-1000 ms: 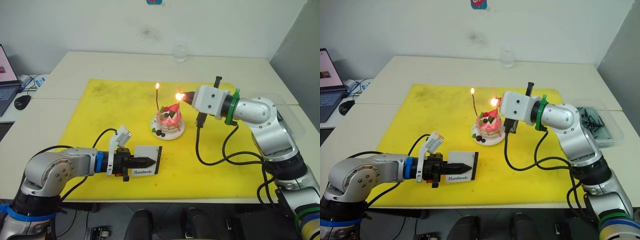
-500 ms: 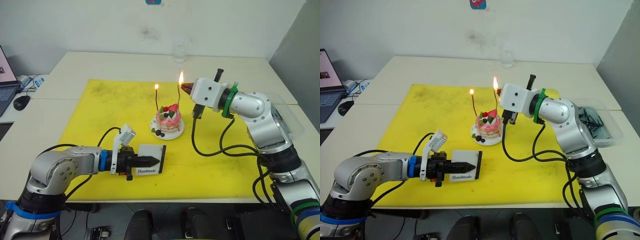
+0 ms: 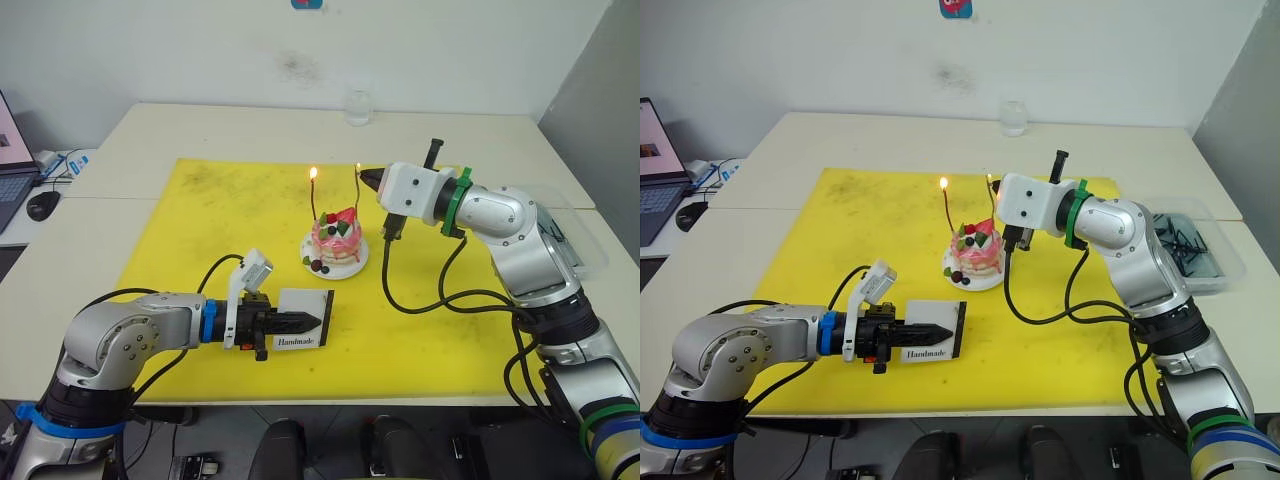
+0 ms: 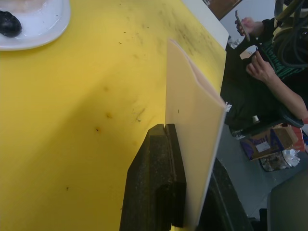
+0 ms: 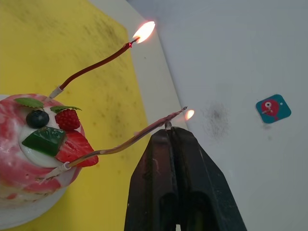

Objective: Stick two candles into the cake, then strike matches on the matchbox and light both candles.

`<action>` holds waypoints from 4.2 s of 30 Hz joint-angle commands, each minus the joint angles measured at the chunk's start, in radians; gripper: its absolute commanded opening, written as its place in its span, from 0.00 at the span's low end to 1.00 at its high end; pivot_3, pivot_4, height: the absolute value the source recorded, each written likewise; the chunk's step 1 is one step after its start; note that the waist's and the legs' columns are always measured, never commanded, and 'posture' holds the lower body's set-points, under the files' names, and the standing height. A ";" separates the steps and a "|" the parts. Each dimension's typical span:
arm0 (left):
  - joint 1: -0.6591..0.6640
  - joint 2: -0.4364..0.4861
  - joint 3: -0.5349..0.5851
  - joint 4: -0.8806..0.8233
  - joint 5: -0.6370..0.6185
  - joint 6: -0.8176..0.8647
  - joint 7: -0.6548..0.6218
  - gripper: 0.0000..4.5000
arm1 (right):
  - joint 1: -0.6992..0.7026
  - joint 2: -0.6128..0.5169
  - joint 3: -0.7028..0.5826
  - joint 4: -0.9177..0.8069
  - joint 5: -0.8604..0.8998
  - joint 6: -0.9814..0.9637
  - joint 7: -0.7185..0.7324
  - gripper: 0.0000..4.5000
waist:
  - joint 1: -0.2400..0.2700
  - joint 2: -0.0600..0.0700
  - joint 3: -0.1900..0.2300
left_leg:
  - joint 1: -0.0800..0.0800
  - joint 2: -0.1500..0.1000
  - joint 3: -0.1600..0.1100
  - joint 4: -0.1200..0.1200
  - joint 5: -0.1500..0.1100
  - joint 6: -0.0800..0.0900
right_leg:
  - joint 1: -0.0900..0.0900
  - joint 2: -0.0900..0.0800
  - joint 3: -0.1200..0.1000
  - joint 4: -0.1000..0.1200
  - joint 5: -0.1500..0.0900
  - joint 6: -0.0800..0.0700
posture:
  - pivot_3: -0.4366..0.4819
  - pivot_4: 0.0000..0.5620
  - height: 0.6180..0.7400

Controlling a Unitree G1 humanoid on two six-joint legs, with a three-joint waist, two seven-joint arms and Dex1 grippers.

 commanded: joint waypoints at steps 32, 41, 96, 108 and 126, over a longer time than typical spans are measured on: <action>-0.026 -0.005 -0.016 -0.003 0.004 -0.018 -0.016 0.00 | -0.032 0.004 -0.022 -0.001 -0.027 -0.060 -0.014 0.00 | 0.000 0.000 0.000 | 0.000 0.000 0.000 0.000 0.000 0.000 | 0.000 0.000 0.000 0.000 0.000 0.000 | 0.48 0.27 1.00; -0.028 -0.006 -0.018 -0.001 0.005 -0.019 -0.017 0.00 | -0.033 0.009 -0.022 0.002 -0.028 -0.064 -0.016 0.00 | 0.000 0.000 0.000 | 0.000 0.000 0.000 0.000 0.000 0.000 | 0.000 0.000 0.000 0.000 0.000 0.000 | 0.48 0.27 1.00; 0.003 -0.167 0.010 -0.034 -0.036 0.016 0.151 0.00 | 0.300 -0.084 -0.740 0.089 0.334 0.560 -0.435 0.99 | -0.003 0.003 -0.001 | 0.000 -0.001 0.001 -0.001 0.000 0.000 | 0.000 0.003 0.002 -0.001 0.000 0.001 | 0.48 0.27 1.00; -0.074 -0.274 0.136 0.009 -0.278 0.289 0.491 0.00 | 0.541 -0.221 -0.626 -0.430 0.631 0.619 -0.055 0.99 | -0.002 0.003 0.000 | 0.000 0.000 -0.001 0.000 0.000 0.000 | 0.001 0.003 0.000 0.000 0.000 0.002 | 0.48 0.27 1.00; -0.091 -0.283 0.033 0.013 -0.145 0.339 0.554 0.60 | 0.632 -0.358 -0.505 -0.663 0.957 0.823 0.034 1.00 | 0.000 0.002 -0.001 | 0.000 -0.002 -0.001 0.000 0.000 0.000 | 0.001 0.003 0.001 -0.001 0.000 0.002 | 0.48 0.27 1.00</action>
